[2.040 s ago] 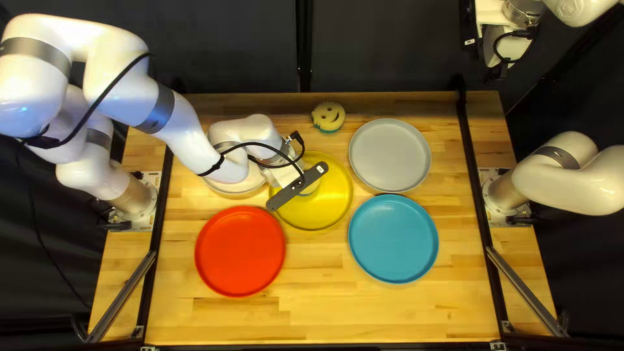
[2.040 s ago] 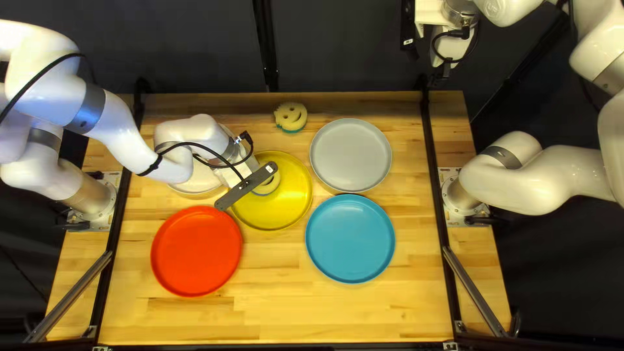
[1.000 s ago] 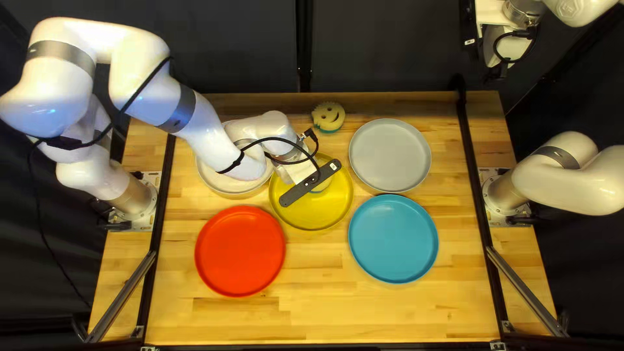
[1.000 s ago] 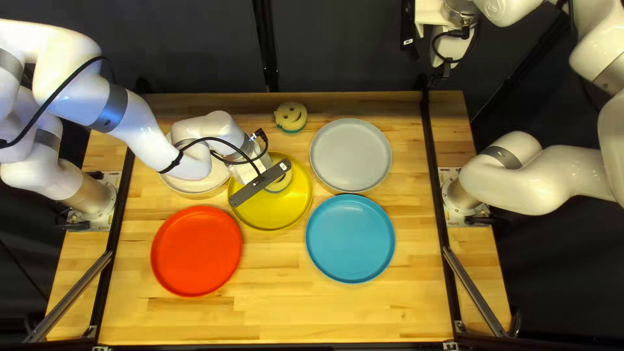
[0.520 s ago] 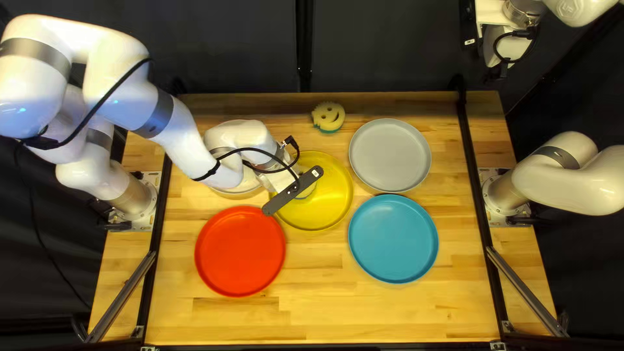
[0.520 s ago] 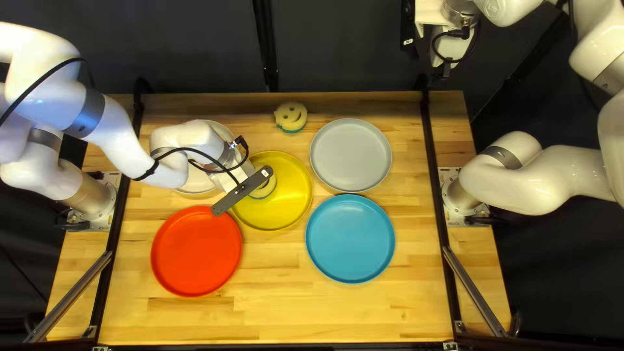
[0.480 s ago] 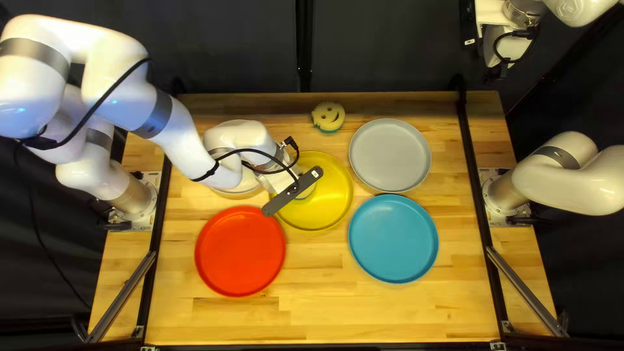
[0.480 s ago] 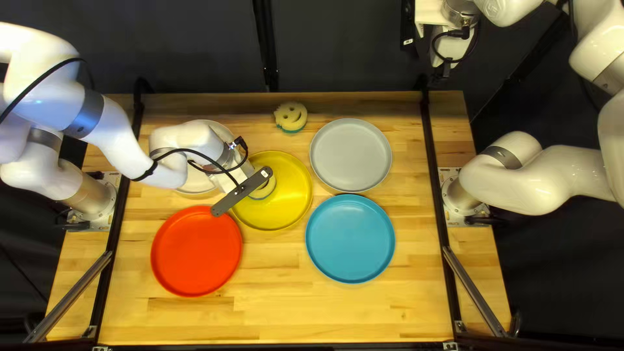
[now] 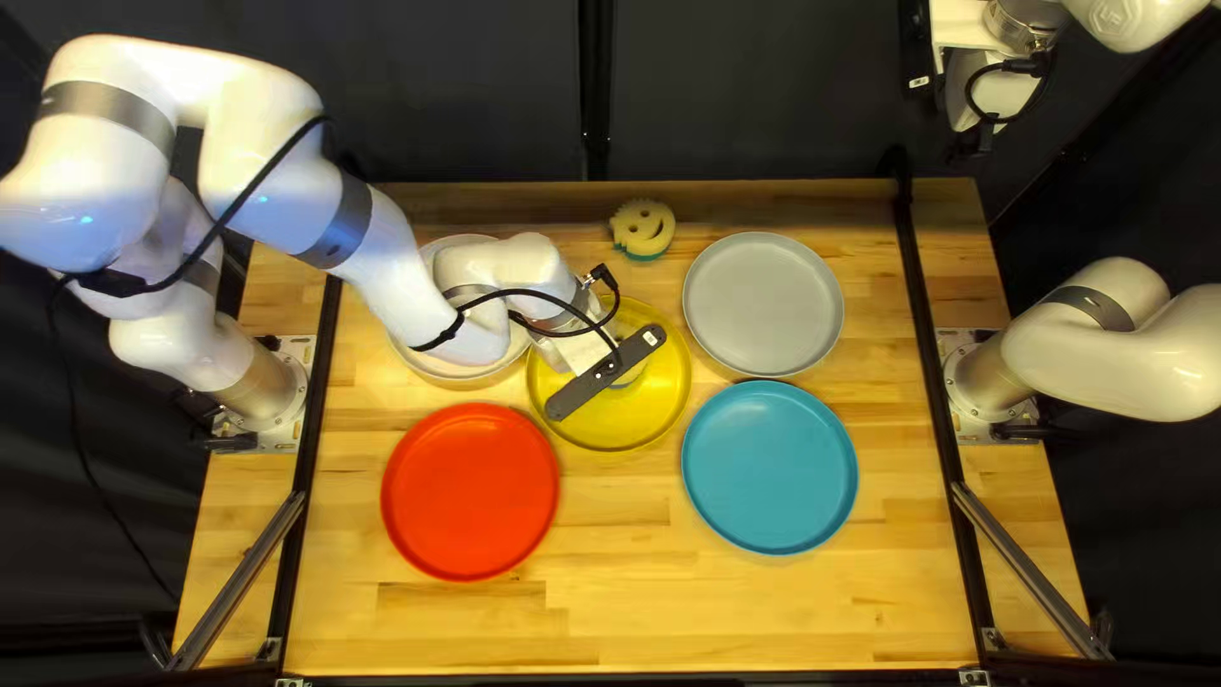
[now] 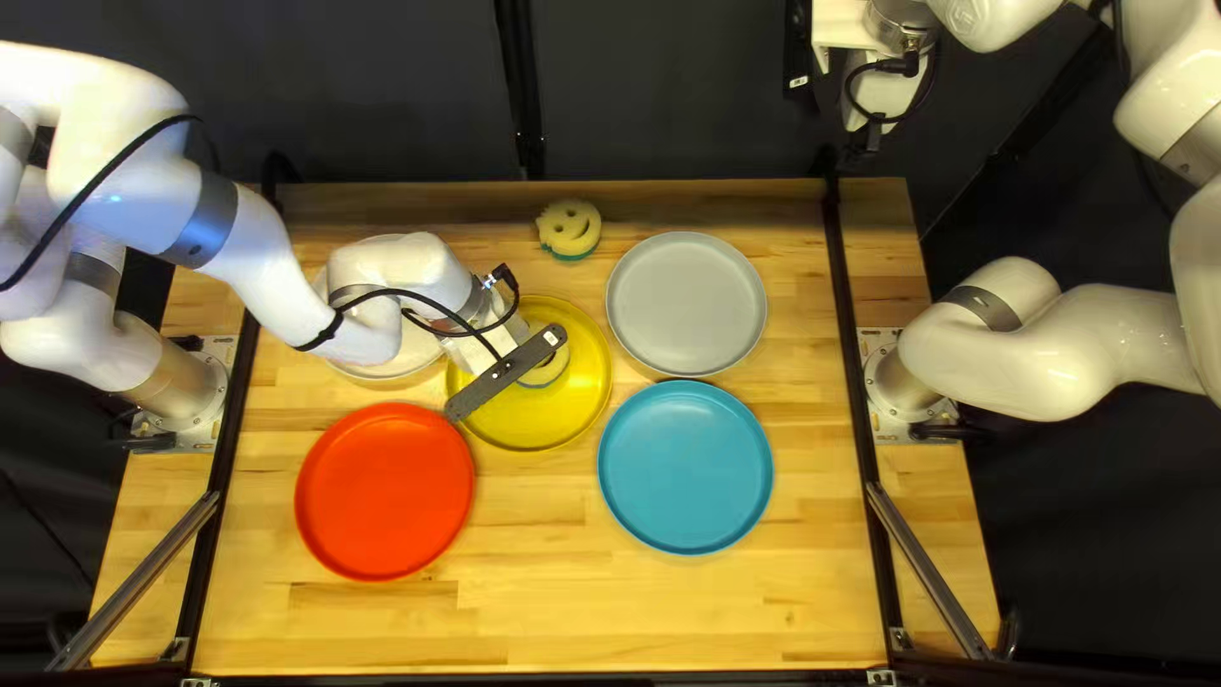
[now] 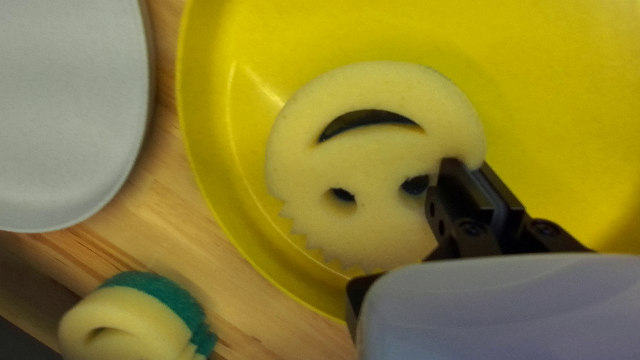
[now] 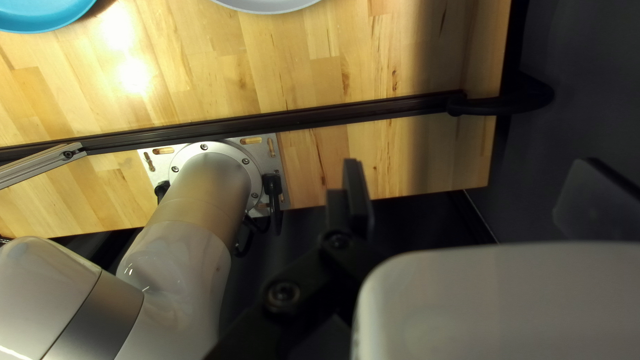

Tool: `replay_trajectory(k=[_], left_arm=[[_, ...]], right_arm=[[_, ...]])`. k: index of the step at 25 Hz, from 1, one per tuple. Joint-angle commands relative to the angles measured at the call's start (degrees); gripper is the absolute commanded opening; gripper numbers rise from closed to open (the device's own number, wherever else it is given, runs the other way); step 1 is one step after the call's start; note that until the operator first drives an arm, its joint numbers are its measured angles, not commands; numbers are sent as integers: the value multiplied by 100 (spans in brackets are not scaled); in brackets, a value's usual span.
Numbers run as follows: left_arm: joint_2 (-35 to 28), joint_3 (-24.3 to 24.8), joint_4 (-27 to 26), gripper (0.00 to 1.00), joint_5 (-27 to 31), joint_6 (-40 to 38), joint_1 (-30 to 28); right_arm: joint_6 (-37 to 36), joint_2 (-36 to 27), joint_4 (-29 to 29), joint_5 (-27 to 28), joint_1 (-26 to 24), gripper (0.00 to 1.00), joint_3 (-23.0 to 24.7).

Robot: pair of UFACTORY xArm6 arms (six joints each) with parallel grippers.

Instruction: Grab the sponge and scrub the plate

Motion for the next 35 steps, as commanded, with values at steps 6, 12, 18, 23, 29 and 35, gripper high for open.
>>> replay_trajectory(k=[6,12,18,23,29,35], left_arm=[[129,-153,13,0,58,84,-100],[-700,755,271,0,22,-403,-219],[-1146,1487,328,0,-133,-730,-334],[-1129,1428,372,0,-54,-867,-381],[-838,986,535,0,-7,-1051,-523],[-900,445,1161,0,453,-2115,-1288]], right_arm=[[0,0,0,0,0,100,0],[0,0,0,0,0,100,0],[0,0,0,0,0,100,0],[0,0,0,0,0,100,0],[0,0,0,0,0,100,0],[0,0,0,0,0,100,0]])
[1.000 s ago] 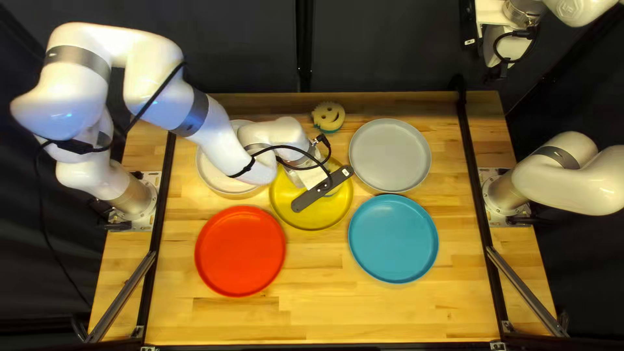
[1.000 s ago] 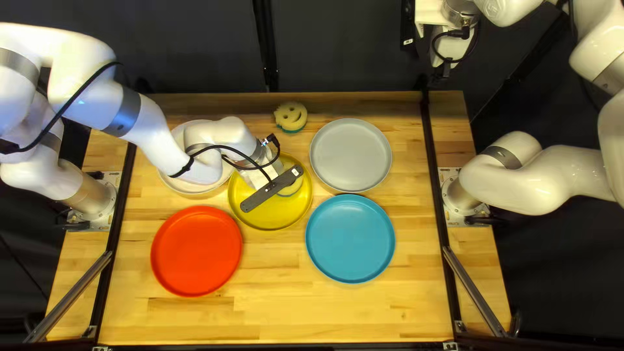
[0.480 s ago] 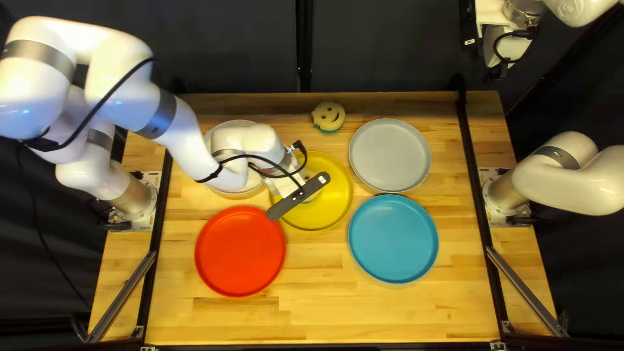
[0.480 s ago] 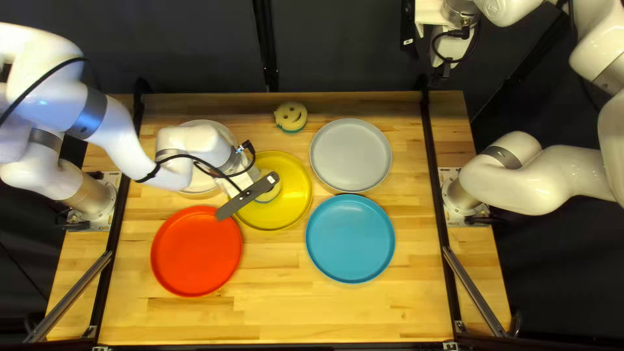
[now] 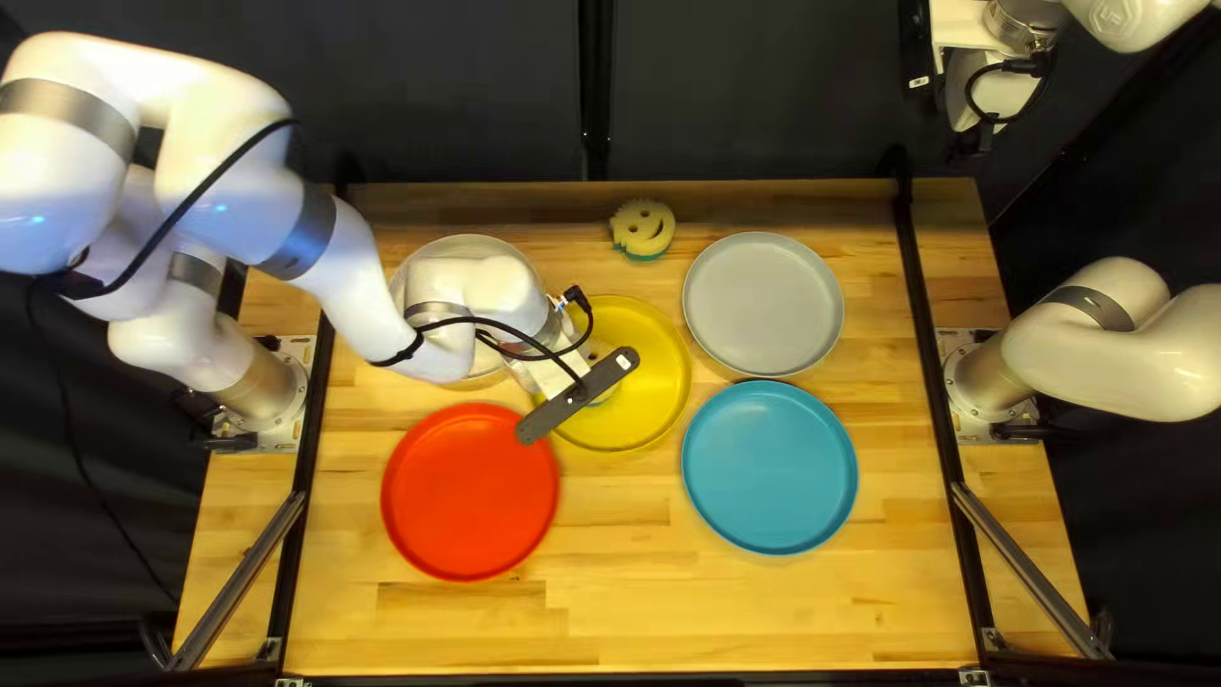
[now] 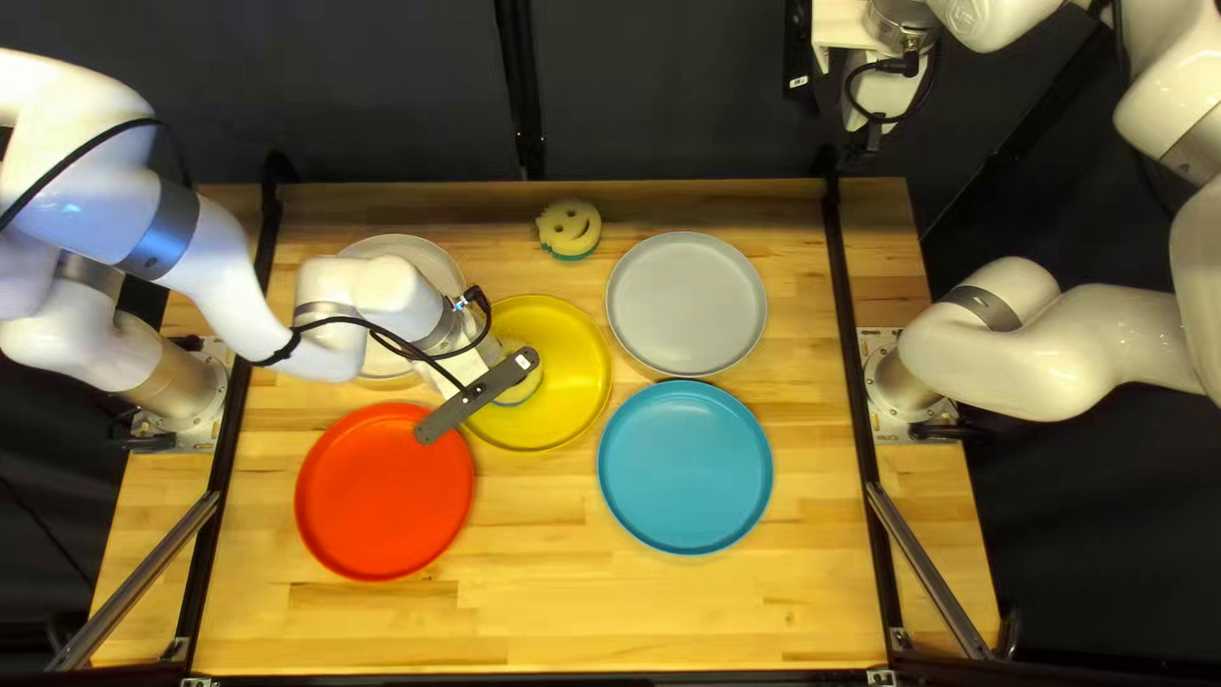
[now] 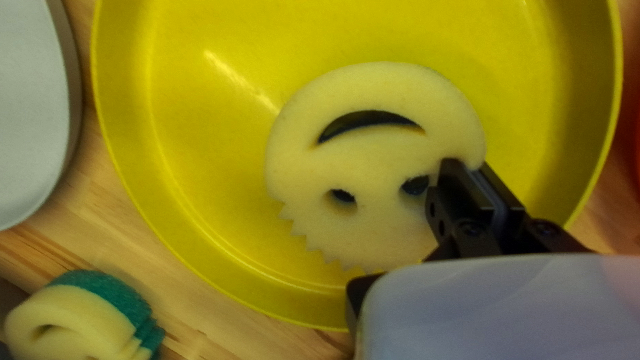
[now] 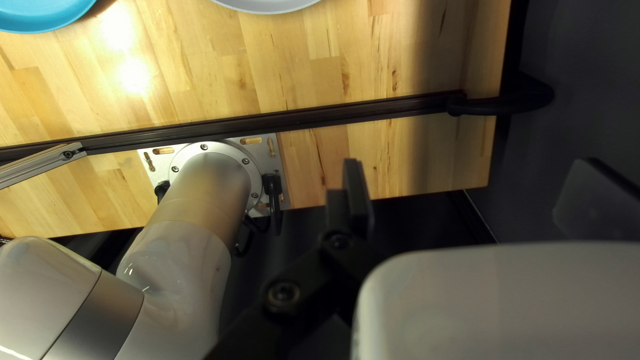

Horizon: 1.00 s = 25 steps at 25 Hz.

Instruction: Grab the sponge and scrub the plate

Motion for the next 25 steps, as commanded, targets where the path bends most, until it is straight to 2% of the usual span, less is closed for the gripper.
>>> replay_trajectory(k=[1,8,14,19,24,25], left_arm=[[-38,-441,536,0,378,-895,-644],[31,-740,1032,0,487,-1925,-1474],[675,-1398,1489,0,479,-2749,-2179],[1029,-1807,1718,0,560,-3058,-2457],[1010,-1748,1721,0,533,-3104,-2520],[984,-1684,1686,73,468,-3073,-2495]], right_arm=[[0,0,0,0,0,100,0],[0,0,0,0,0,100,0],[0,0,0,0,0,100,0],[0,0,0,0,0,100,0],[0,0,0,0,0,100,0],[0,0,0,0,0,100,0]])
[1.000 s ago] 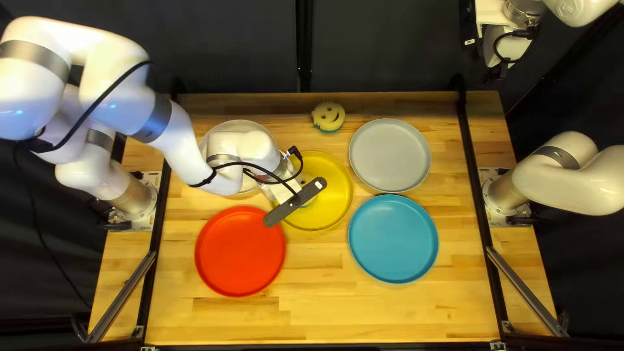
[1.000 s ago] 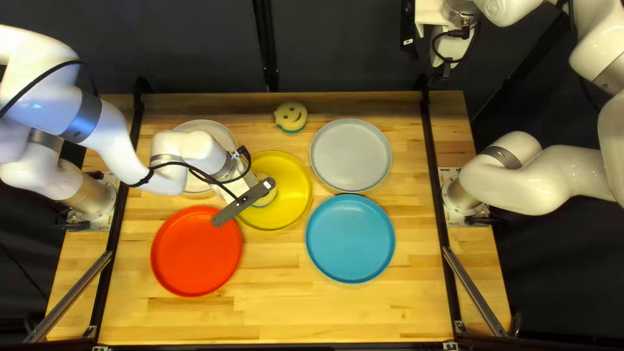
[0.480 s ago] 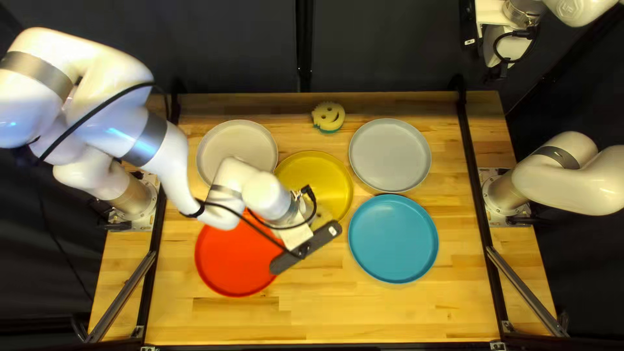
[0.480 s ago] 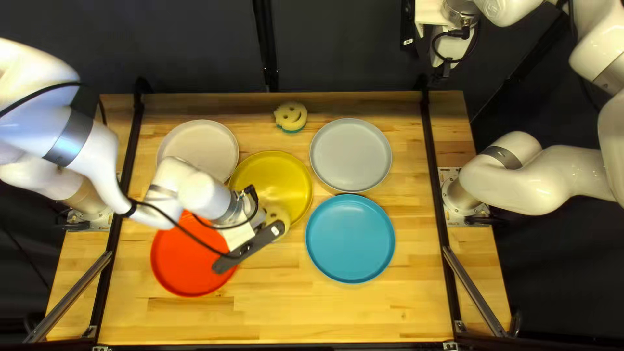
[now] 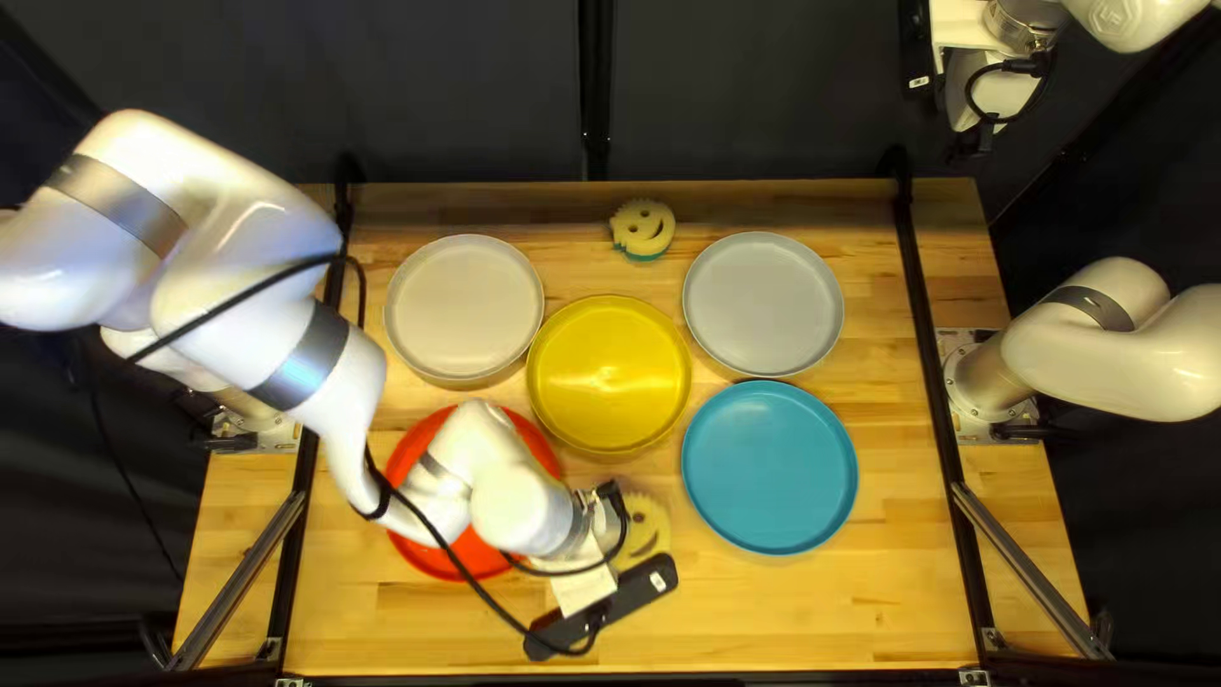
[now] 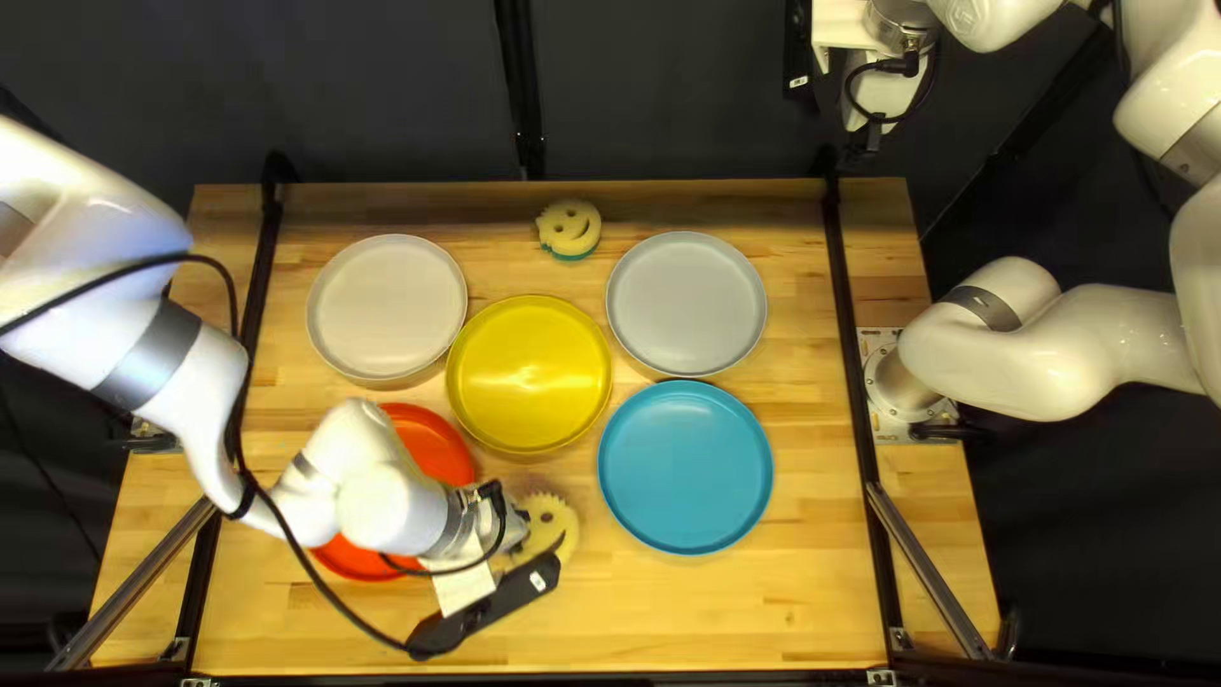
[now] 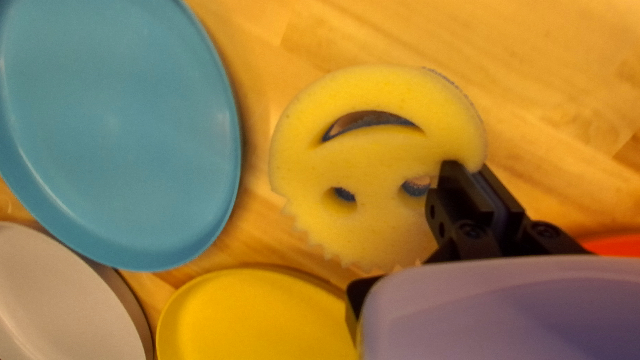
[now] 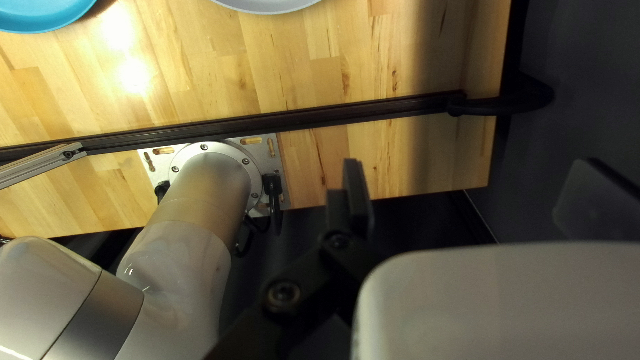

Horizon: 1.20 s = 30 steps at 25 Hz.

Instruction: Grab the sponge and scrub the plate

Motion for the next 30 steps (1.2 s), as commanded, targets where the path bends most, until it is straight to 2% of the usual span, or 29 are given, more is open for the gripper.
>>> replay_trajectory(k=[1,8,15,21,25,26,30], left_arm=[[-91,203,-95,100,-168,53,58],[-440,727,-288,100,-391,197,281],[-1108,1368,-580,100,-375,639,775],[-2206,2147,-1420,100,-10,1946,1575],[-3212,2754,-2012,100,372,2920,2276],[-3595,2882,-2155,100,627,3160,2494],[-4457,3106,-2278,100,1242,3397,2924]], right_arm=[[0,0,0,0,0,100,0],[0,0,0,0,0,100,0],[0,0,0,0,0,100,0],[0,0,0,0,0,100,0],[0,0,0,0,0,100,0],[0,0,0,0,0,100,0],[0,0,0,0,0,100,0]])
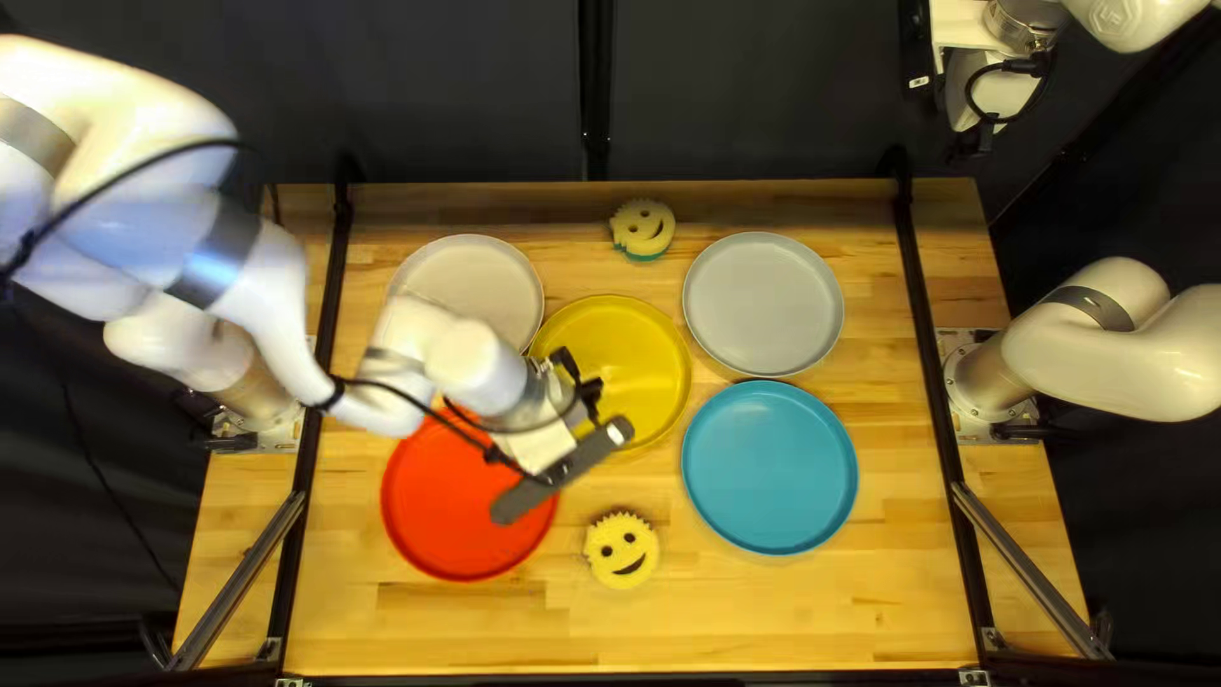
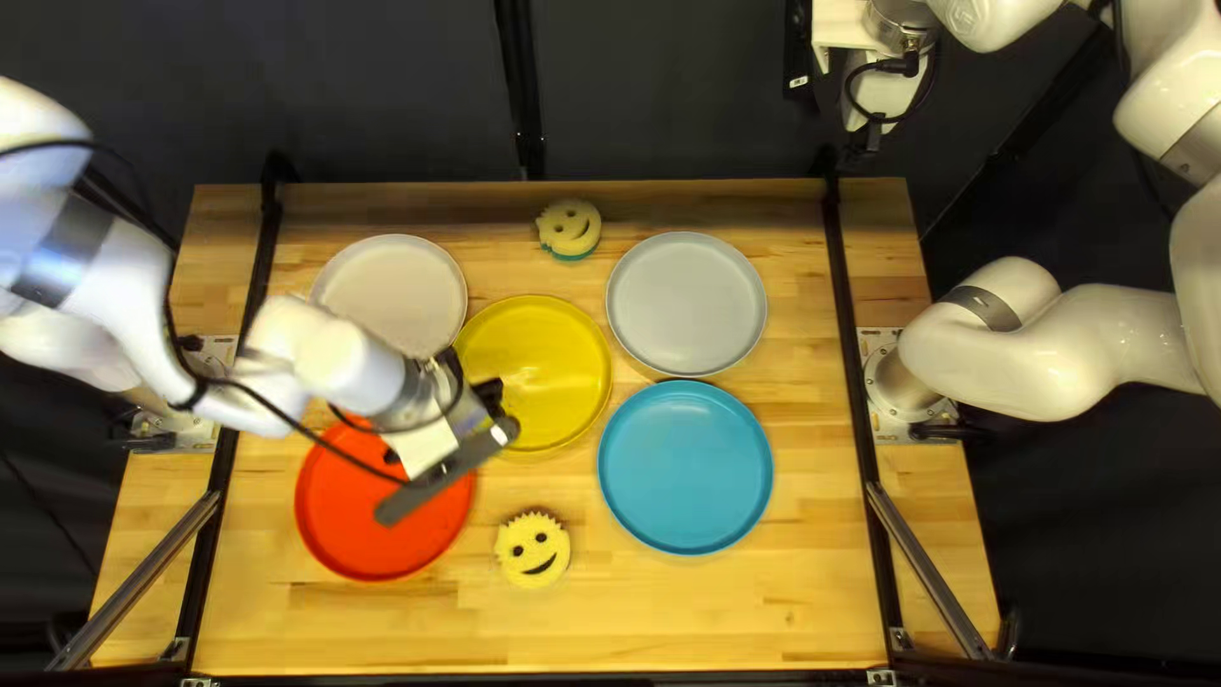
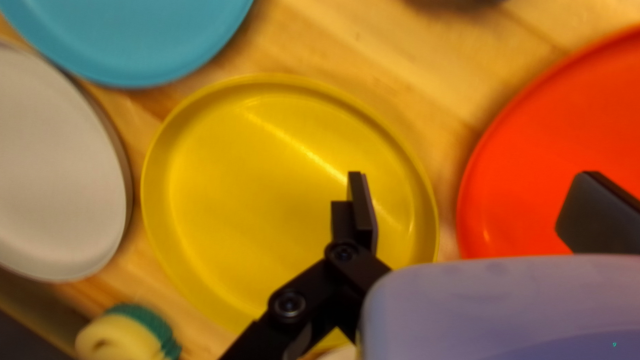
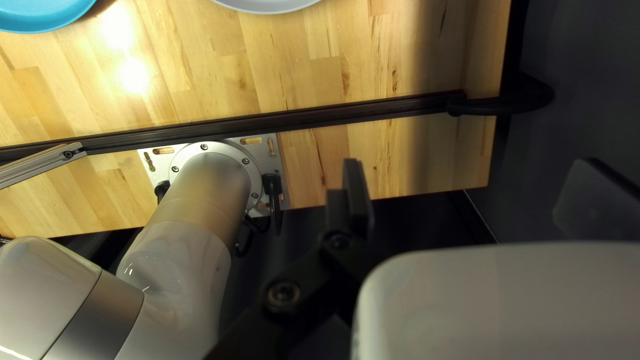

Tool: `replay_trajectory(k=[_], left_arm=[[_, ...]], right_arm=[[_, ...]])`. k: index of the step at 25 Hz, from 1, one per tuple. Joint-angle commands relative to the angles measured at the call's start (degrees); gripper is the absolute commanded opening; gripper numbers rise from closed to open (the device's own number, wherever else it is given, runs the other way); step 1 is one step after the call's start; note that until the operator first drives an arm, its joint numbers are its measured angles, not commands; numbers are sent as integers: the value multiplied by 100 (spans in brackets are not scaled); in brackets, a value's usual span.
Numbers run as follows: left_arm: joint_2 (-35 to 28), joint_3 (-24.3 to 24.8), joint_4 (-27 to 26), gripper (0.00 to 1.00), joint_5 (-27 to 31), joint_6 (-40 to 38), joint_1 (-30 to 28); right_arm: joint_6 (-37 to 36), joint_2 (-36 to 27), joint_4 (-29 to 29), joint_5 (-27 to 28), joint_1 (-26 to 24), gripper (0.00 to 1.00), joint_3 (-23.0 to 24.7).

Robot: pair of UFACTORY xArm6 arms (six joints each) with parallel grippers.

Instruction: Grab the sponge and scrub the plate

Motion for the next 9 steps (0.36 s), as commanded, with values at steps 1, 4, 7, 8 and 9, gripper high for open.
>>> replay_trajectory(k=[1,4,7,8,9], left_arm=[[-1150,314,-235,100,896,477,660],[-1411,303,-211,100,1167,510,797],[-1411,303,-211,100,1167,510,797],[-1411,303,-211,100,1167,510,797],[-1411,303,-211,100,1167,510,797]], right_arm=[[0,0,0,0,0,100,0],[0,0,0,0,0,100,0],[0,0,0,0,0,100,0],[0,0,0,0,0,100,0],[0,0,0,0,0,100,0]])
